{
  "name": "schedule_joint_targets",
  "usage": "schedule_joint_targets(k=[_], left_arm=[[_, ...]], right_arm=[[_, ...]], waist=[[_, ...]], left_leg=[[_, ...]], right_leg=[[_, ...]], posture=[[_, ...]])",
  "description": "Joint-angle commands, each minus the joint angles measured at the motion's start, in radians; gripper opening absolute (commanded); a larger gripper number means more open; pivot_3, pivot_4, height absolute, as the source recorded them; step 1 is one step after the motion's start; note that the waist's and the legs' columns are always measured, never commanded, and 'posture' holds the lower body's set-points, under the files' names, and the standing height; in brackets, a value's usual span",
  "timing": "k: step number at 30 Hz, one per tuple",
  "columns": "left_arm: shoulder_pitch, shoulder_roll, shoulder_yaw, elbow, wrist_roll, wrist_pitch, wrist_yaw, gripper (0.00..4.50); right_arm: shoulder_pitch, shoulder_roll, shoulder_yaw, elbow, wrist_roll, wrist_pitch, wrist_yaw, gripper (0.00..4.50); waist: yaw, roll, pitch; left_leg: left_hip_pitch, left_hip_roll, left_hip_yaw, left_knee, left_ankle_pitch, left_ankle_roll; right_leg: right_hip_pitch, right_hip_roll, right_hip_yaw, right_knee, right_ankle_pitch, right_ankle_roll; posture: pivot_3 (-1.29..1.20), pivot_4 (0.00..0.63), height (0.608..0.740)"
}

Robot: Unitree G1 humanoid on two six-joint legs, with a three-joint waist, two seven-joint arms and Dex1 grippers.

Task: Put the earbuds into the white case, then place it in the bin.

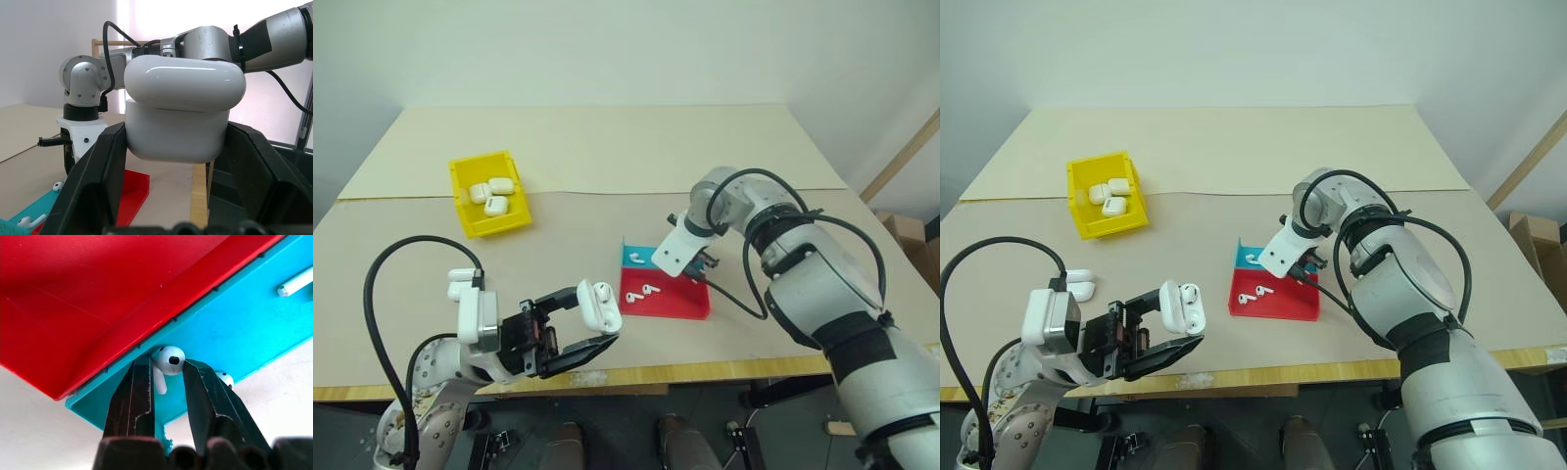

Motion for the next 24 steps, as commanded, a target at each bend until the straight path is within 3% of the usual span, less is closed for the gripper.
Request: schedule_joint_targets(k=[1,5,12,15,19,24], left_arm=[[0.004,0.001,0.005,-0.03,-0.006,-0.021,0.0,2.79],[0.001,-0.002,0.004,-0.029,-0.009,-0.023,-0.001,2.79],[-0.033,-0.008,0.009,-0.032,-0.032,-0.01,0.02,2.79],[-0.069,-0.013,0.004,-0.033,-0.046,0.006,0.043,2.79],[-0.109,-0.006,-0.006,-0.026,-0.06,0.024,0.047,2.79],[-0.141,-0.002,-0.007,-0.011,-0.073,0.038,0.045,2.79]], right_arm=[[-0.024,-0.009,-0.03,-0.013,0.021,-0.006,0.009,0.72],[-0.042,-0.022,-0.089,-0.028,0.085,0.023,0.042,0.72],[-0.027,-0.123,-0.355,-0.211,0.387,0.161,0.199,0.72],[0.044,-0.184,-0.475,-0.423,0.535,0.337,0.222,0.72],[0.188,-0.248,-0.67,-0.813,0.775,0.747,0.149,0.72],[0.541,-0.281,-0.955,-1.361,1.143,1.134,-0.043,0.72]], waist=[[0.0,0.0,0.0],[0.0,0.0,0.0],[0.003,0.001,0.0],[0.007,0.001,0.0],[0.014,0.0,0.0],[0.028,0.0,0.0]], left_leg=[[0.0,0.0,0.0,0.0,0.0,0.0],[0.0,0.0,0.0,0.0,0.0,0.0],[0.0,0.0,0.0,0.0,0.0,0.0],[-0.001,0.0,-0.001,0.0,0.0,0.0],[0.0,0.0,-0.001,0.0,0.0,0.0],[-0.002,0.0,-0.002,0.0,0.0,0.0]], right_leg=[[0.0,0.0,0.0,0.0,0.0,0.0],[0.0,0.0,0.0,0.0,0.0,0.0],[0.0,0.0,0.0,0.0,0.0,0.0],[0.001,0.0,0.0,-0.001,0.0,0.0],[0.002,0.0,-0.001,-0.001,0.0,0.0],[0.001,0.0,-0.001,-0.002,0.0,0.001]], posture=[[0.0,0.15,0.74],[0.0,0.15,0.74],[0.0,0.15,0.74],[0.0,0.15,0.74],[0.0,0.15,0.74],[0.0,0.15,0.74]])
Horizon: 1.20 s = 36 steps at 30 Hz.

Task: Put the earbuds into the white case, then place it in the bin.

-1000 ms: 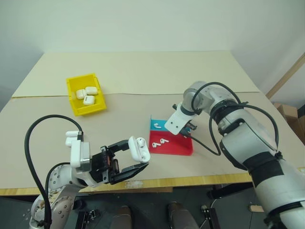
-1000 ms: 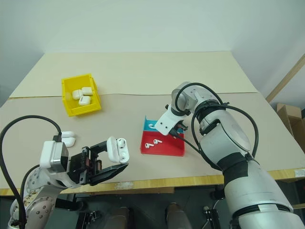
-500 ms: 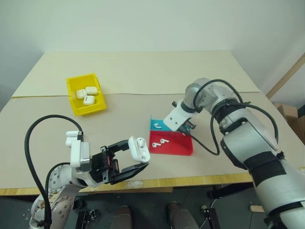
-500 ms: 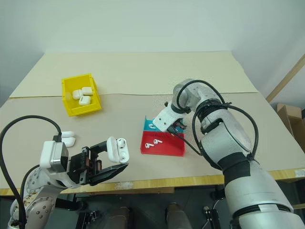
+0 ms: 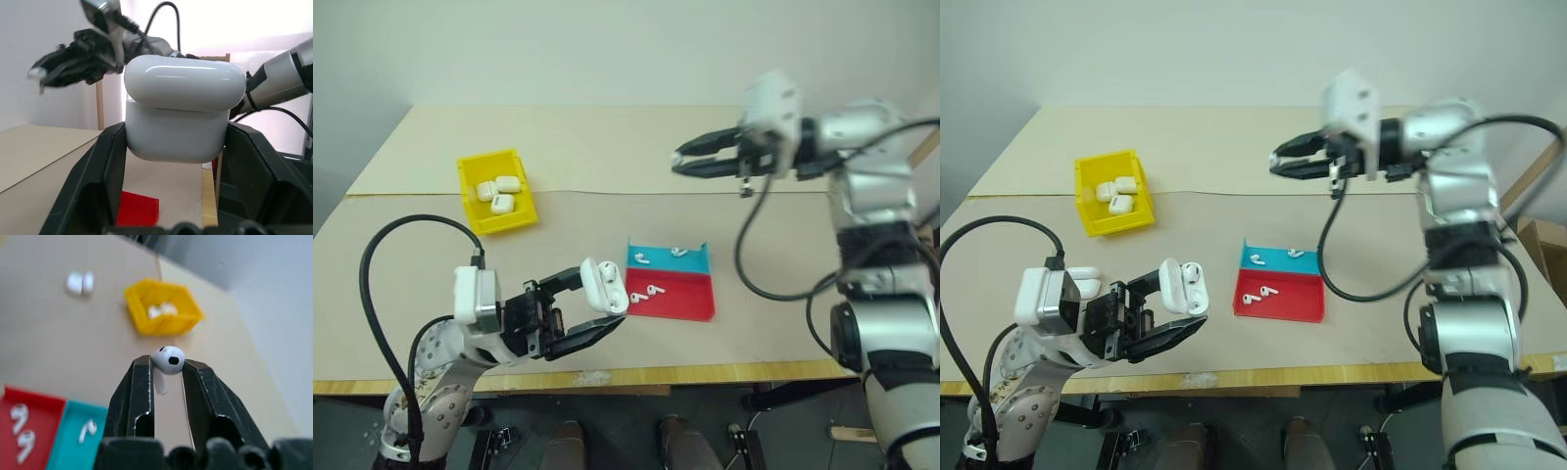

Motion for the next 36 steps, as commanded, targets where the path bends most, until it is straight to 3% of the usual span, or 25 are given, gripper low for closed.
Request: schedule_joint_targets(k=[1,7,12,23,36], left_arm=[[-0.029,0.001,0.009,-0.007,-0.029,0.005,0.007,2.79],[-0.076,-0.005,0.002,0.035,-0.034,0.013,-0.009,2.79],[-0.11,-0.011,-0.011,0.071,-0.029,0.008,-0.03,2.79],[-0.121,-0.03,-0.026,0.159,-0.012,-0.03,-0.132,2.79],[-0.15,-0.076,-0.034,0.233,0.026,-0.065,-0.187,2.79]], right_arm=[[0.221,0.017,-0.213,-0.372,0.293,0.234,-0.17,0.72],[0.484,0.069,-0.356,-0.692,0.684,0.398,-0.392,0.72],[0.585,0.086,-0.318,-0.819,0.838,0.382,-0.451,0.72],[0.527,0.017,-0.092,-0.801,0.82,0.417,-0.508,0.72],[0.403,-0.014,0.02,-0.741,0.854,0.521,-0.556,0.72]], waist=[[0.004,0.0,0.0],[-0.004,0.0,0.0],[-0.006,0.0,-0.001],[-0.002,0.0,-0.001],[0.001,0.0,-0.001]], left_leg=[[0.0,0.0,0.0,0.001,0.0,0.0],[0.001,-0.002,0.002,0.002,0.0,0.001],[0.002,0.0,0.002,0.001,0.0,0.001],[0.001,0.0,0.001,0.001,0.0,0.001],[0.0,0.0,0.001,0.001,0.0,0.001]], right_leg=[[0.001,0.0,0.0,0.0,0.0,0.0],[0.002,0.0,0.003,0.001,0.0,0.002],[0.002,0.003,0.003,0.001,0.0,0.003],[0.001,0.002,0.002,-0.001,0.0,0.003],[0.001,0.002,0.002,-0.001,0.0,0.002]], posture=[[0.0,0.15,0.74],[0.0,0.15,0.74],[0.0,0.15,0.74],[0.0,0.15,0.74],[0.0,0.15,0.74]])
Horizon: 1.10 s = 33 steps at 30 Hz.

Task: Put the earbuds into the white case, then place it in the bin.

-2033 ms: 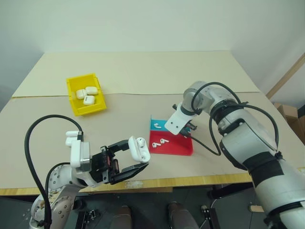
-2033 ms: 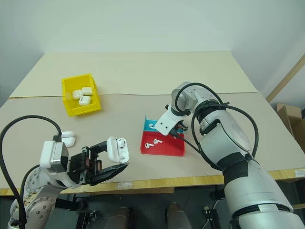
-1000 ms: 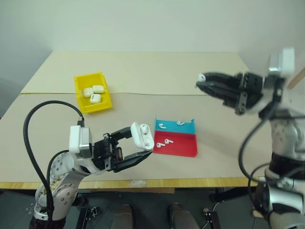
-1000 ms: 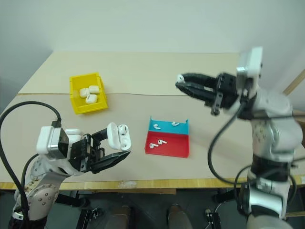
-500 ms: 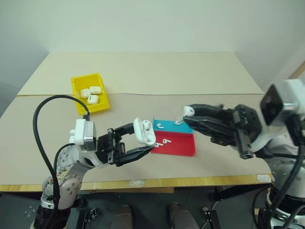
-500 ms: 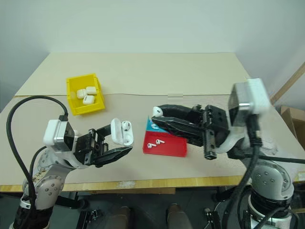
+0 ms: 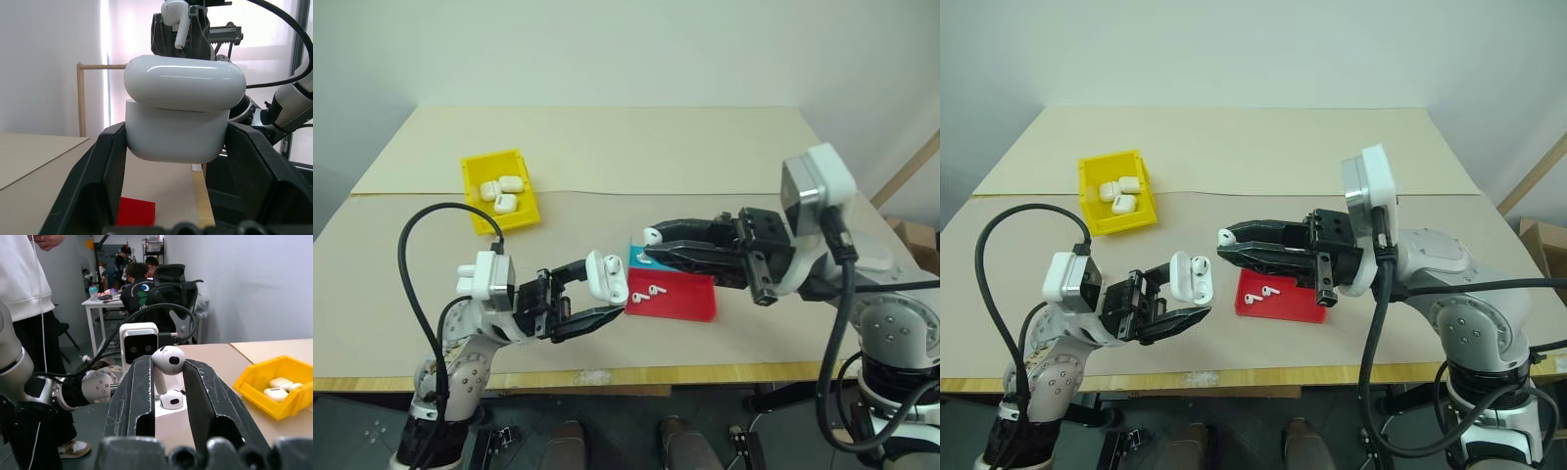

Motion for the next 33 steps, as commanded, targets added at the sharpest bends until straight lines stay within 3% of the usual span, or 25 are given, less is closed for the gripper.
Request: schedule_joint_targets(k=[1,33], left_arm=[[-0.016,-0.009,0.005,-0.007,0.002,-0.026,-0.012,2.79],[-0.038,-0.06,0.003,0.005,0.027,-0.052,-0.015,2.79]], right_arm=[[-0.018,0.003,0.006,-0.025,0.033,0.016,-0.016,0.72],[0.022,0.025,0.077,-0.03,-0.001,0.01,-0.025,0.72]], waist=[[0.0,0.0,0.0],[0.0,0.0,0.0]], left_leg=[[0.0,0.0,0.0,0.0,0.0,0.0],[-0.001,0.0,0.0,0.0,0.0,0.0]], right_leg=[[0.0,0.0,0.0,0.0,0.0,0.0],[0.0,0.0,0.0,-0.001,0.0,0.0]], posture=[[0.0,0.15,0.74],[0.0,0.15,0.74]])
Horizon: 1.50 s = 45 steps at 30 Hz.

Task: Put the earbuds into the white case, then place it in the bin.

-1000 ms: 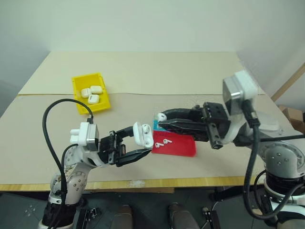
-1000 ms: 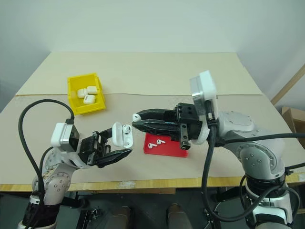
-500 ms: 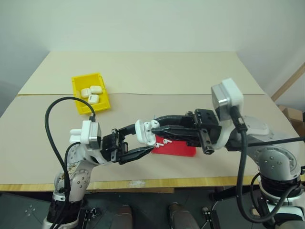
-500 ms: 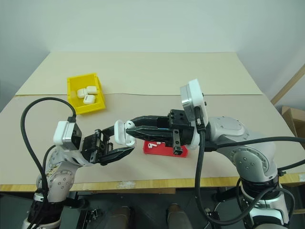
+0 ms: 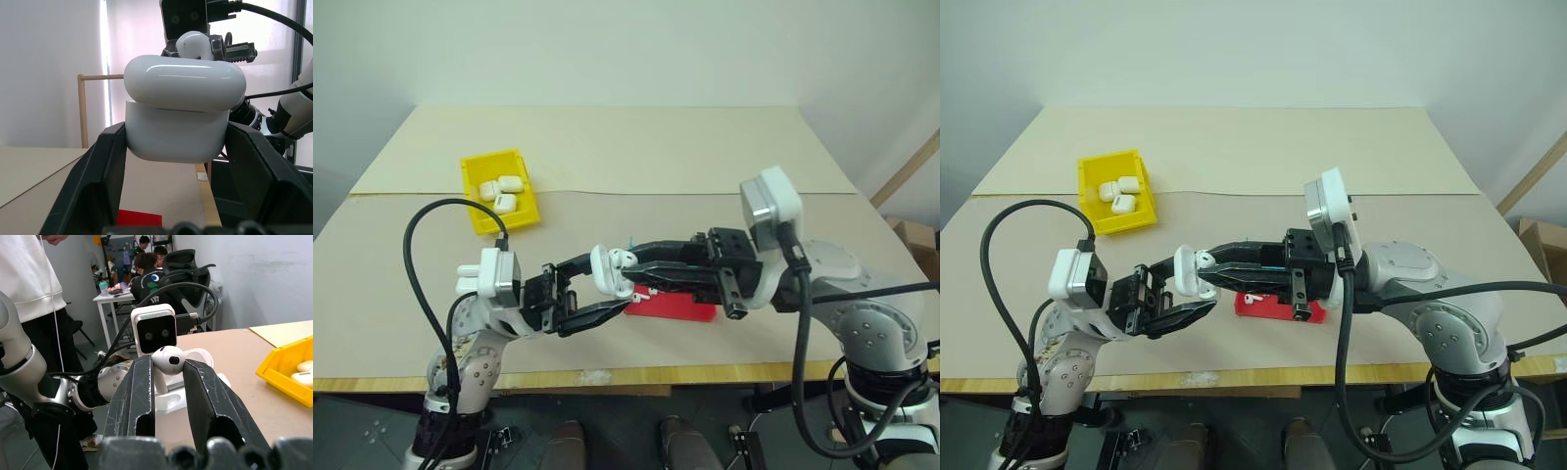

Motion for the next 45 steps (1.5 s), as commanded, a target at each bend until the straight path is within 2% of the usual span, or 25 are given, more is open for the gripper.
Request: schedule_joint_targets(k=[1,32,36,45], left_arm=[[-0.005,-0.005,0.007,-0.014,-0.006,-0.025,-0.003,2.79],[-0.033,-0.027,-0.01,-0.002,0.007,-0.028,0.008,2.79],[-0.029,-0.029,-0.01,-0.003,0.008,-0.03,0.007,2.79],[-0.022,-0.029,-0.011,-0.01,0.006,-0.029,0.009,2.79]], right_arm=[[0.003,-0.002,-0.007,-0.013,0.004,0.0,0.012,0.72],[0.037,0.013,0.022,-0.034,-0.07,-0.033,0.064,0.72],[0.046,0.015,0.019,-0.044,-0.092,-0.045,0.063,2.0],[0.053,0.008,-0.003,-0.035,-0.099,-0.058,0.085,2.0]], waist=[[0.0,0.0,0.0],[0.0,0.0,0.0],[0.0,0.0,0.0],[0.0,0.0,0.0]], left_leg=[[0.0,0.0,0.0,0.0,0.0,0.0],[0.0,0.0,0.0,0.0,0.0,0.0],[0.0,0.0,0.0,0.0,0.0,0.0],[0.0,0.0,0.0,0.0,0.0,0.0]], right_leg=[[0.0,0.0,0.0,0.0,0.0,0.0],[0.0,0.0,0.0,0.0,0.0,0.0],[0.0,0.0,0.0,-0.001,0.0,0.0],[0.0,0.0,0.0,-0.001,0.0,0.0]], posture=[[0.0,0.15,0.74],[0.0,0.15,0.74],[0.0,0.15,0.74],[0.0,0.15,0.74]])
